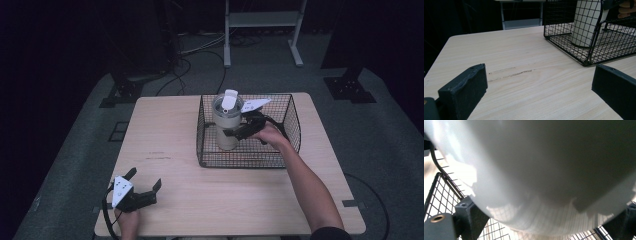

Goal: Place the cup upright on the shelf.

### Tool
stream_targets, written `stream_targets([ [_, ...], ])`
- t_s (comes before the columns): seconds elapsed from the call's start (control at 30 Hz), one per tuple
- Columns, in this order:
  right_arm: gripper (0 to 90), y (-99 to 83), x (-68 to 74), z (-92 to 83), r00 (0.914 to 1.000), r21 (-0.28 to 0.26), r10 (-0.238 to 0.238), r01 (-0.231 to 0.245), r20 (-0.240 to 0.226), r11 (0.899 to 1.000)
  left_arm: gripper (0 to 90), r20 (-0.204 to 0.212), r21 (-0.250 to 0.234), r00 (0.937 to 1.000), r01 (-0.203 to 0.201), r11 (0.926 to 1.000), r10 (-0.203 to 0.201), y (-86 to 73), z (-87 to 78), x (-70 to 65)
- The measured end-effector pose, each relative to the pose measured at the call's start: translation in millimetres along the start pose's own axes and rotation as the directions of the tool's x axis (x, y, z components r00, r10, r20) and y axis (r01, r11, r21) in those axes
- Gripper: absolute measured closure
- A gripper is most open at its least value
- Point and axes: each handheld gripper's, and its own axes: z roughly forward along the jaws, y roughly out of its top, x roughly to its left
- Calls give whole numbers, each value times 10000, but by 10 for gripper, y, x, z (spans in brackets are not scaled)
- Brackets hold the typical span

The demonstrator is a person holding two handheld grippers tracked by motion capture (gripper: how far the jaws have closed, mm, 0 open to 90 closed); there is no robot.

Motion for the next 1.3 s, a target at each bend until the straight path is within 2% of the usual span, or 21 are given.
stream_targets([
  [0.97, 85, 5, 39, -83, 9997, 92, -39, 36, 244, 10000, 0, -5, -69, 10000, 31, 10000, -31, -3, -8, -3],
  [1.3, 88, -10, 56, -238, 9985, 16, -4, 3, 546, 10000, 0, -17, -14, 10000, -10, 10000, 10, -1, -4, -8],
])
